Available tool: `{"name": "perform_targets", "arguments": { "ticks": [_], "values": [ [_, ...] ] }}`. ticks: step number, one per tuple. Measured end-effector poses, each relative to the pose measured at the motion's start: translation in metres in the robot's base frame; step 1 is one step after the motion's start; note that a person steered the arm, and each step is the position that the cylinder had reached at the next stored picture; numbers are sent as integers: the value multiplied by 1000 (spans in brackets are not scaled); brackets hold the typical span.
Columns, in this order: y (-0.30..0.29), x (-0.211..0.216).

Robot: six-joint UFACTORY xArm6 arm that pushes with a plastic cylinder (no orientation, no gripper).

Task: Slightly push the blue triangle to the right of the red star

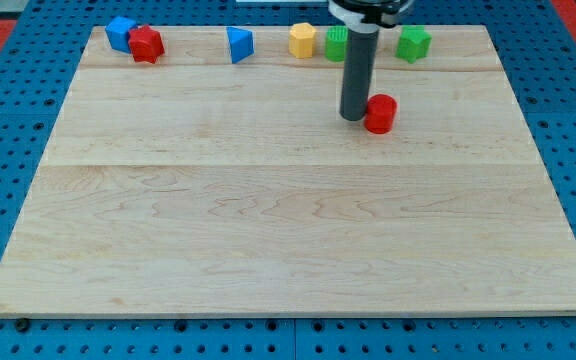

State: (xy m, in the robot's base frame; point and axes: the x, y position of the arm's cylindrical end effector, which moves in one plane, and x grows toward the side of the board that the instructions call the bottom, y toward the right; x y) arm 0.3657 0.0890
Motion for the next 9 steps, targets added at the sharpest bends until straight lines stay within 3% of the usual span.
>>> {"name": "perform_targets", "arguments": {
  "ticks": [2,3,4,5,9],
  "values": [
    [59,4],
    [-17,-1],
    [-110,-38],
    [-138,-76],
    [-125,-136]
  ]
}}
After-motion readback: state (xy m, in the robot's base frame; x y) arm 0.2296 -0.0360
